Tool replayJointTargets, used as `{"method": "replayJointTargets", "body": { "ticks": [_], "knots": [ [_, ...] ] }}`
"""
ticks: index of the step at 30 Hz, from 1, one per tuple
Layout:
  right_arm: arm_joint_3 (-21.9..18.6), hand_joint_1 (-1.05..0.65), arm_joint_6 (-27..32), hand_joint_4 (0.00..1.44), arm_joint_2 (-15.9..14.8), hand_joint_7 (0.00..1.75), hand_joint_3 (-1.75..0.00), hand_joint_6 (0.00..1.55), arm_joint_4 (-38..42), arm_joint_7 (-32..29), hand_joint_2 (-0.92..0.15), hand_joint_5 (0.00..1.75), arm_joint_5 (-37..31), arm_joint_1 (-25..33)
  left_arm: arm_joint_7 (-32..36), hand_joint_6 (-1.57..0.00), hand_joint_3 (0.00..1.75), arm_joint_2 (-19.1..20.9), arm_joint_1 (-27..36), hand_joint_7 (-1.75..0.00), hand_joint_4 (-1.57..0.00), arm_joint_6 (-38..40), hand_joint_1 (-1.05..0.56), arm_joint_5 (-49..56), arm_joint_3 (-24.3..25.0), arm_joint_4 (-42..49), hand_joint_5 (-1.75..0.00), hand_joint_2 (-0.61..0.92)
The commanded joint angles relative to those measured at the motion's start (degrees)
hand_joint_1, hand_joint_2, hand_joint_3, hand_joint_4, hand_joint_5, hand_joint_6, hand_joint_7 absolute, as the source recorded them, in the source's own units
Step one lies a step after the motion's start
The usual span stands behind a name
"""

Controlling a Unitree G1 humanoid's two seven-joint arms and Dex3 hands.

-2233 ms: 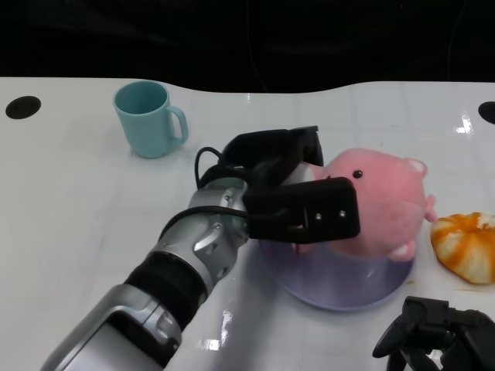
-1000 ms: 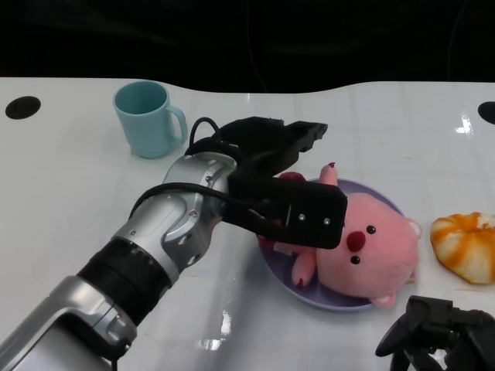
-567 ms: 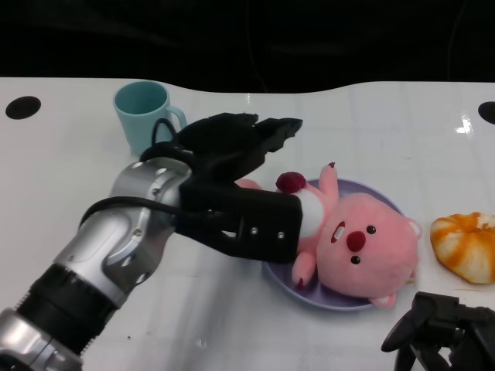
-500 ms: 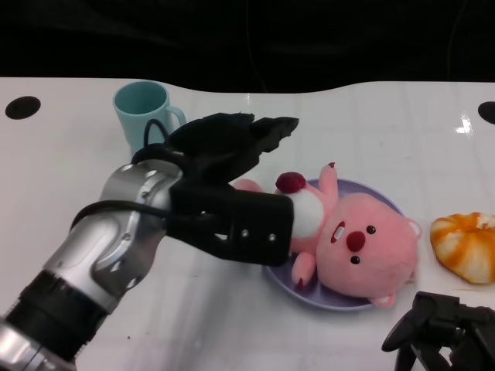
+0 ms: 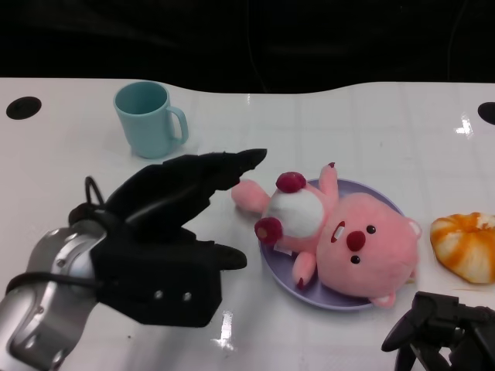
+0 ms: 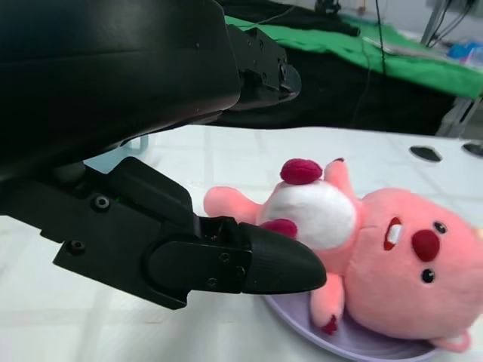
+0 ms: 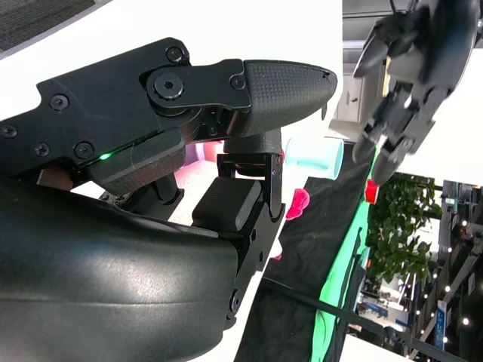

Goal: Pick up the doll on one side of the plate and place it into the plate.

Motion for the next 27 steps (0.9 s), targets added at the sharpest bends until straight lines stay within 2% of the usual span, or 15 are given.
{"method": "replayJointTargets", "body": {
  "ticks": [1, 2, 5, 7, 9, 11, 12, 14, 15, 17, 19, 22, 24, 27],
  "knots": [
    [-0.2, -0.93, 0.6, 0.91, -0.2, 1.11, -0.42, 0.90, -0.7, -0.3, -0.92, 1.45, 0.3, 0.2, 2.2, -0.28, 0.25, 0.6, 3.3, -0.09, -0.33, -3.4, -0.63, -2.9, 2.7, -0.8, -0.26, 0.92],
    [-0.2, -0.93, 0.6, 0.91, -0.1, 1.11, -0.42, 0.90, -0.7, -0.3, -0.92, 1.45, 0.3, 0.2, 3.1, -0.37, 0.17, 0.2, 4.7, -0.09, -0.39, -4.6, -0.53, -4.2, 3.7, -0.6, -0.37, 0.92],
    [-0.3, -0.92, 0.2, 0.91, -0.2, 1.11, -0.42, 0.89, -0.4, -0.1, -0.92, 1.45, 0.4, 0.1, 5.3, -0.53, 0.09, -1.2, 7.5, -0.06, -0.33, -7.7, -0.39, -7.6, 5.8, 0.5, -0.83, 0.92],
    [-0.3, -0.92, 0.1, 0.91, -0.2, 1.11, -0.42, 0.89, -0.3, -0.1, -0.92, 1.45, 0.3, 0.0, 6.4, -0.62, 0.07, -2.6, 9.6, -0.08, -0.32, -10.6, -0.30, -11.2, 7.4, 1.6, -1.01, 0.92],
    [-0.3, -0.92, -0.3, 0.91, -0.2, 1.11, -0.43, 0.89, -0.1, -0.1, -0.92, 1.45, 0.2, -0.1, 6.6, -0.67, 0.07, -3.9, 11.1, -0.10, -0.32, -13.1, -0.25, -14.4, 8.5, 2.6, -1.09, 0.92],
    [-0.3, -0.92, -0.8, 0.90, -0.2, 1.11, -0.44, 0.89, 0.3, 0.0, -0.92, 1.45, 0.0, -0.3, 6.0, -0.81, 0.13, -5.6, 13.0, -0.20, -0.37, -13.0, -0.18, -18.6, 9.5, 1.9, -1.15, 0.92],
    [-0.3, -0.92, -0.9, 0.90, -0.2, 1.11, -0.44, 0.89, 0.5, 0.0, -0.92, 1.45, 0.0, -0.5, 5.5, -0.82, 0.26, -6.8, 14.1, -0.33, -0.40, -12.5, -0.17, -21.4, 10.1, 1.5, -1.18, 0.86],
    [-0.3, -0.92, -1.0, 0.90, -0.2, 1.12, -0.45, 0.89, 0.7, 0.0, -0.92, 1.45, 0.0, -0.6, 4.7, -0.82, 0.74, -8.2, 15.3, -0.64, -0.52, -11.5, -0.12, -24.8, 10.7, 0.8, -1.20, 0.64],
    [-0.3, -0.92, -1.0, 0.90, -0.1, 1.12, -0.45, 0.89, 0.7, -0.2, -0.92, 1.45, -0.2, -0.7, 4.4, -0.81, 0.83, -9.2, 16.2, -0.69, -0.54, -10.6, -0.11, -27.4, 11.2, 0.1, -1.21, 0.60],
    [-0.2, -0.92, -0.8, 0.90, 0.0, 1.13, -0.45, 0.89, 0.6, -0.3, -0.92, 1.45, -0.4, -0.7, 3.9, -0.83, 1.16, -10.8, 17.9, -0.93, -0.72, -8.2, -0.08, -31.4, 11.9, -1.8, -1.26, 0.51],
    [0.0, -0.93, 0.0, 0.91, 0.2, 1.13, -0.44, 0.89, 0.1, -0.5, -0.92, 1.45, -0.1, -0.5, 3.1, -0.82, 1.26, -11.9, 19.7, -1.03, -0.78, -4.2, -0.08, -35.6, 12.5, -4.4, -1.32, 0.50],
    [0.1, -0.93, 0.4, 0.91, 0.2, 1.13, -0.44, 0.89, -0.3, -0.6, -0.92, 1.45, -0.1, -0.3, 2.4, -0.80, 1.31, -12.1, 22.7, -1.23, -0.81, 3.1, -0.10, -40.5, 13.0, -9.4, -1.49, 0.51],
    [0.1, -0.92, 0.1, 0.92, 0.0, 1.12, -0.44, 0.89, -0.3, -0.5, -0.92, 1.46, -0.1, -0.3, 2.1, -0.78, 1.37, -12.0, 24.8, -1.40, -0.81, 6.1, -0.07, -42.2, 13.3, -12.4, -1.65, 0.49],
    [0.0, -0.91, -0.8, 0.91, -0.1, 1.12, -0.45, 0.88, 0.2, -0.2, -0.92, 1.45, 0.0, -0.5, 1.1, -0.80, 1.45, -12.1, 27.4, -1.56, -0.86, 9.0, -0.05, -44.4, 13.4, -15.1, -1.74, 0.46]
  ]
}}
